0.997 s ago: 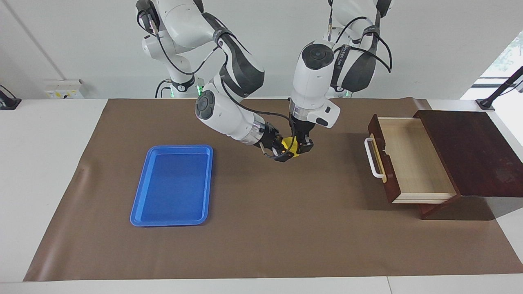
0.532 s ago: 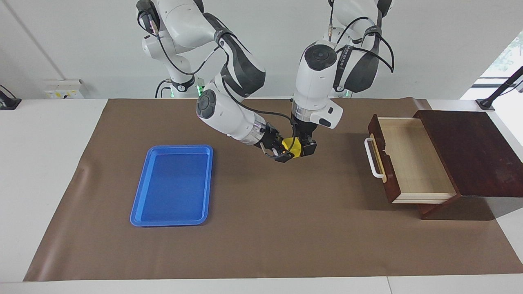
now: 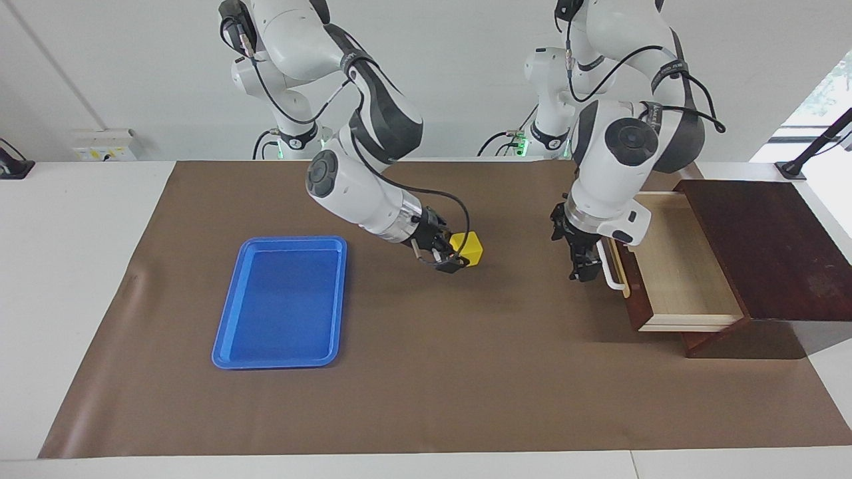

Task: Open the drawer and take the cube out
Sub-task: 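Grasp the cube with the right gripper while the left gripper releases, then move the cube over the blue tray with the right gripper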

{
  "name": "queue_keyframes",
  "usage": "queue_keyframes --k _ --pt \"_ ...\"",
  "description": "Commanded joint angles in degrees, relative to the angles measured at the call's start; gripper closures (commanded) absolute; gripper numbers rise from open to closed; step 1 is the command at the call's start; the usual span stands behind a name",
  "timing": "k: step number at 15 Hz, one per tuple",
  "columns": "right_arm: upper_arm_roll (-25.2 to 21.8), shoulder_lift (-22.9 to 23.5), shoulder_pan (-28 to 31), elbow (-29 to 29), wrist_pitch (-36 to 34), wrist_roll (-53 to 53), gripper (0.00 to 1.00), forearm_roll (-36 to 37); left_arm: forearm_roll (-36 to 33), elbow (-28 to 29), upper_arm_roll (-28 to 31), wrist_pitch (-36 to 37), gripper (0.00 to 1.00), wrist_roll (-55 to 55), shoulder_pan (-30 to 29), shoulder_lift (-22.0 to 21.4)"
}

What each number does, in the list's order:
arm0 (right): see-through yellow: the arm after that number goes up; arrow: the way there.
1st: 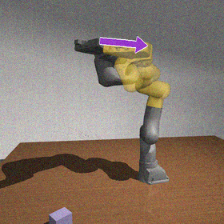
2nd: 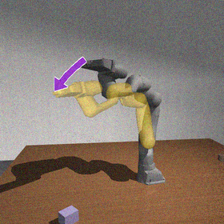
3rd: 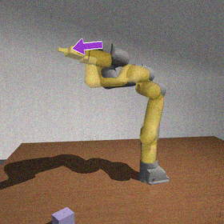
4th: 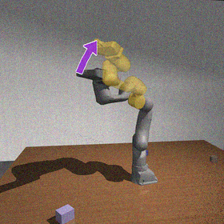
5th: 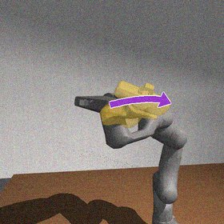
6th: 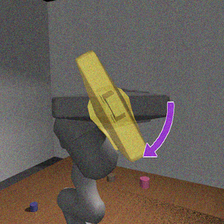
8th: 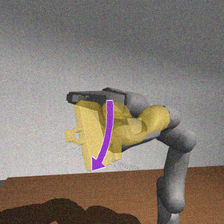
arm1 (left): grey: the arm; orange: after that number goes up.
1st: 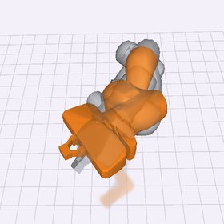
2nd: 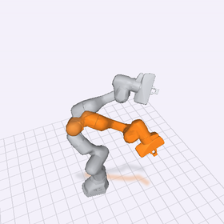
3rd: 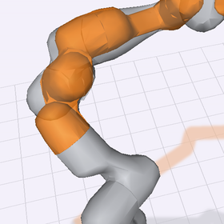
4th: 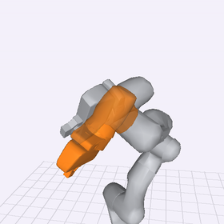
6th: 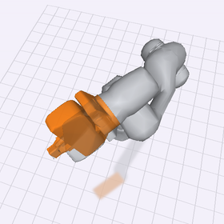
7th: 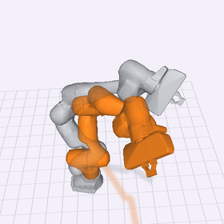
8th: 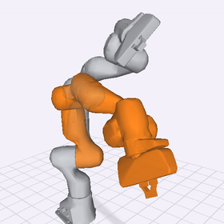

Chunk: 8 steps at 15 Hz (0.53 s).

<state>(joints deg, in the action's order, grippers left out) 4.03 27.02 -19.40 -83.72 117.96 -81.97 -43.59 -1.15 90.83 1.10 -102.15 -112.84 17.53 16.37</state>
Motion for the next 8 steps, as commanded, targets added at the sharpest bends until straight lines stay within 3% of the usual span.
queue_keyframes --k 1,6,8 --pt "0.71 0.23 7.86 -0.30 -4.47 7.86 1.00 -3.87 -0.79 6.63 -0.48 -4.71 0.00 5.32 -3.19 -3.71" --pt "0.63 0.05 19.03 -0.83 -10.90 9.29 1.00 -6.07 -1.83 7.43 -0.48 -6.48 0.00 15.96 -10.04 -3.98" --pt "0.54 -0.65 23.86 -3.63 -11.08 10.25 1.00 -6.07 -2.45 8.65 -0.48 -7.88 0.00 18.69 -12.33 -4.06"
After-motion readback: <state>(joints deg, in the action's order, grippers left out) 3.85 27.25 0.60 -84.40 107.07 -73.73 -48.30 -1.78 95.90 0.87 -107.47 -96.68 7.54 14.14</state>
